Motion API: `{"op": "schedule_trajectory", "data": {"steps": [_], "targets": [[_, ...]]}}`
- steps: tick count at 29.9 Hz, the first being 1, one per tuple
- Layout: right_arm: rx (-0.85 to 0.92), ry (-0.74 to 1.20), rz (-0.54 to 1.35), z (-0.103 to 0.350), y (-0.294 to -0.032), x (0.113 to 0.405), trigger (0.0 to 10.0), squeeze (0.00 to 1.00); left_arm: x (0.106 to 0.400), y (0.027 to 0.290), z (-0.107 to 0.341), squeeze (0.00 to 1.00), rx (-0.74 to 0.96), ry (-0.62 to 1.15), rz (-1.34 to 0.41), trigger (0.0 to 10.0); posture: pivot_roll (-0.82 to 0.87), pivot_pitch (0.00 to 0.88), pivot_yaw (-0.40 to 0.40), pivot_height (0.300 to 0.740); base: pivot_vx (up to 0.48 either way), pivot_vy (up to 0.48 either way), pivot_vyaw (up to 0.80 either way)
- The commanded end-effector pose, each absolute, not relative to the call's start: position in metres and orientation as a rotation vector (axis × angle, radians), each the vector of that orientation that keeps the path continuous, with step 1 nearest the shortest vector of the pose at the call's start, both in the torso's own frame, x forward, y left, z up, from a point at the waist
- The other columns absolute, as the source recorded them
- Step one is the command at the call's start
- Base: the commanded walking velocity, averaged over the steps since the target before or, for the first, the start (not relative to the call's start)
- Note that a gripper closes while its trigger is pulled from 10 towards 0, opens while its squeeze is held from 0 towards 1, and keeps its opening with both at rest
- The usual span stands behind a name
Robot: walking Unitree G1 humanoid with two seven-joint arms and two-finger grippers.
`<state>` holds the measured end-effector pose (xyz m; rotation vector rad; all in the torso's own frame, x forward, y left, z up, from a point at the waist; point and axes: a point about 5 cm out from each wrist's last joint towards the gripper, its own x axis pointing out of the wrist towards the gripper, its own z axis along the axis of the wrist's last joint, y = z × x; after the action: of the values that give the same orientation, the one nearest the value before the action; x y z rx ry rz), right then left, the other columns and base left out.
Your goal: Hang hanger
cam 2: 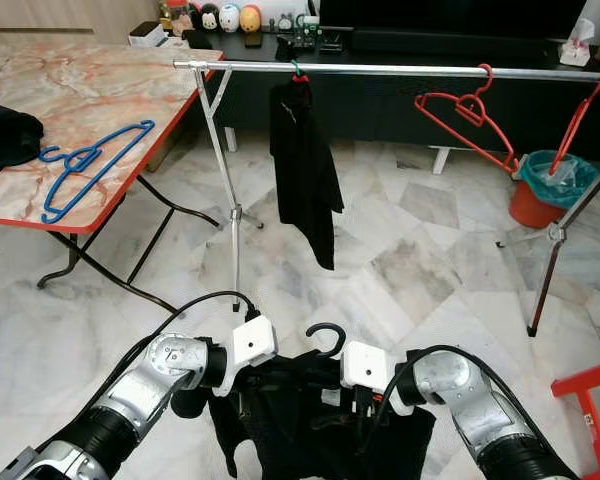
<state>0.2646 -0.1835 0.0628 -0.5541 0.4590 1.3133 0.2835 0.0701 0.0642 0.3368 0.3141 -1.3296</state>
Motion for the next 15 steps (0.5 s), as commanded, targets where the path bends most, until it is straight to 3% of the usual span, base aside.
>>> {"op": "schedule_trajectory", "data": {"steps": [1, 2, 3, 4, 5, 15], "targets": [[-0.536, 0.41, 1.274, 0.072, -0.183, 0.272, 10.0, 1.0, 0.288, 0.075, 0.066, 0.0, 0.333, 0.311, -1.304, 0.0, -0.03, 0.046, 0.017, 0.74, 0.0, 0.0, 0.0], [-0.53, 0.397, 1.259, 0.073, -0.183, 0.274, 10.0, 1.0, 0.288, 0.075, 0.066, 0.0, 0.332, 0.313, -1.301, 0.0, -0.03, 0.046, 0.017, 0.74, 0.0, 0.0, 0.0], [-0.52, 0.36, 1.214, 0.078, -0.183, 0.279, 10.0, 0.35, 0.288, 0.076, 0.065, 0.0, 0.332, 0.315, -1.295, 0.0, -0.03, 0.05, 0.017, 0.74, 0.0, 0.0, 0.0], [-0.512, 0.334, 1.182, 0.081, -0.184, 0.283, 10.0, 0.35, 0.289, 0.077, 0.064, 0.0, 0.333, 0.32, -1.287, 0.0, -0.03, 0.05, 0.017, 0.74, 0.0, 0.0, 0.0], [-0.5, 0.311, 1.156, 0.084, -0.184, 0.287, 10.0, 0.0, 0.289, 0.079, 0.063, 0.0, 0.336, 0.325, -1.279, 0.0, -0.03, 0.05, 0.017, 0.74, 0.0, 0.0, 0.0], [-0.479, 0.25, 0.934, 0.091, -0.197, 0.302, 10.0, 0.0, 0.293, 0.091, 0.054, 0.0, 0.352, 0.356, -1.194, 0.0, -0.04, 0.058, 0.011, 0.74, 0.0, 0.0, 0.0]]}}
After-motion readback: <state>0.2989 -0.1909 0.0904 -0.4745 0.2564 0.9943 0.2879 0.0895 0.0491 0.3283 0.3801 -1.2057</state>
